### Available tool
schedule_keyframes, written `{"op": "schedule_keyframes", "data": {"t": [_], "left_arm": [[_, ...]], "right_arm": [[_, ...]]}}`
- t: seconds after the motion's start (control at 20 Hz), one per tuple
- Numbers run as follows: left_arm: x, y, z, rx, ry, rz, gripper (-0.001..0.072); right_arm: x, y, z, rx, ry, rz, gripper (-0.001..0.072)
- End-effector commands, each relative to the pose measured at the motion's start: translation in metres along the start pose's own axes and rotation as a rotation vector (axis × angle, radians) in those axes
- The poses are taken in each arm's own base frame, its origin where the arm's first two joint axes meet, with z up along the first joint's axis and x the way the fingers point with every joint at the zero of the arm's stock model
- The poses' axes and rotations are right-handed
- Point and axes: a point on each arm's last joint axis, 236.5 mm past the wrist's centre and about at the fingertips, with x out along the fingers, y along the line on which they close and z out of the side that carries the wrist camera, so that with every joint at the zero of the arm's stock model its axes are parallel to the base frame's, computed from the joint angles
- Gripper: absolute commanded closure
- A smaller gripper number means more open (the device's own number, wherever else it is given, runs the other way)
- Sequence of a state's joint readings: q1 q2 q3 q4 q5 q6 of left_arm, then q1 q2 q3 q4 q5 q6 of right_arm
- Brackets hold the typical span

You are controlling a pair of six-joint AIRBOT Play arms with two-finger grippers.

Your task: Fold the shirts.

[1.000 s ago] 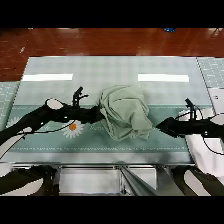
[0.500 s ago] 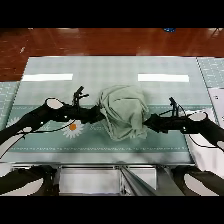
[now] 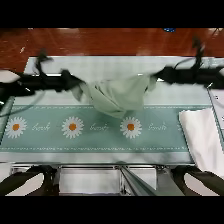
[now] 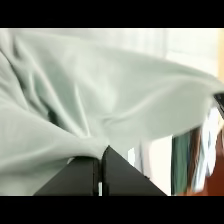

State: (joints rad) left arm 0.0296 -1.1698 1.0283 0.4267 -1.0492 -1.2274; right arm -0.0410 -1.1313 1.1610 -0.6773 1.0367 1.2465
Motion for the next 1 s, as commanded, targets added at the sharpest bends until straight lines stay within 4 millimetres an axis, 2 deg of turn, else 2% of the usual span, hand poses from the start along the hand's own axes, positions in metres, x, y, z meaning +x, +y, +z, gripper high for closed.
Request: {"op": "schedule_keyframes", "data": {"t": [0.0,0.1,0.2,0.3,0.4,0.55,0.7,0.8,0.9,0.95], "left_arm": [[-0.121,-0.093,0.105,0.213,-0.345,-0.028,0.0687],[-0.187,-0.158,0.130,0.365,-0.514,-0.030,0.0687],[-0.242,-0.217,0.129,0.520,-0.643,-0.019,0.0688],[-0.283,-0.261,0.113,0.646,-0.740,0.016,0.0687],[-0.317,-0.290,0.094,0.743,-0.840,0.090,0.0687],[-0.352,-0.303,0.071,0.837,-0.968,0.301,0.0688],[-0.352,-0.312,0.044,0.901,-0.962,0.372,0.0688],[-0.346,-0.296,0.037,0.908,-0.893,0.432,0.0688],[-0.336,-0.258,0.041,0.832,-0.800,0.498,0.0687],[-0.319,-0.235,0.044,0.782,-0.732,0.499,0.0687]], "right_arm": [[-0.097,0.069,0.096,-0.242,-0.212,-0.071,0.0690],[-0.144,0.117,0.115,-0.370,-0.286,-0.073,0.0690],[-0.186,0.158,0.117,-0.472,-0.359,-0.074,0.0690],[-0.225,0.178,0.107,-0.542,-0.430,-0.137,0.0690],[-0.261,0.181,0.086,-0.571,-0.462,-0.241,0.0690],[-0.294,0.164,0.041,-0.544,-0.402,-0.389,0.0689],[-0.305,0.132,0.003,-0.456,-0.332,-0.503,0.0689],[-0.288,0.108,-0.021,-0.397,-0.260,-0.514,0.0689],[-0.250,0.081,-0.053,-0.313,-0.132,-0.469,0.0689],[-0.227,0.070,-0.071,-0.272,-0.054,-0.429,0.0690]]}}
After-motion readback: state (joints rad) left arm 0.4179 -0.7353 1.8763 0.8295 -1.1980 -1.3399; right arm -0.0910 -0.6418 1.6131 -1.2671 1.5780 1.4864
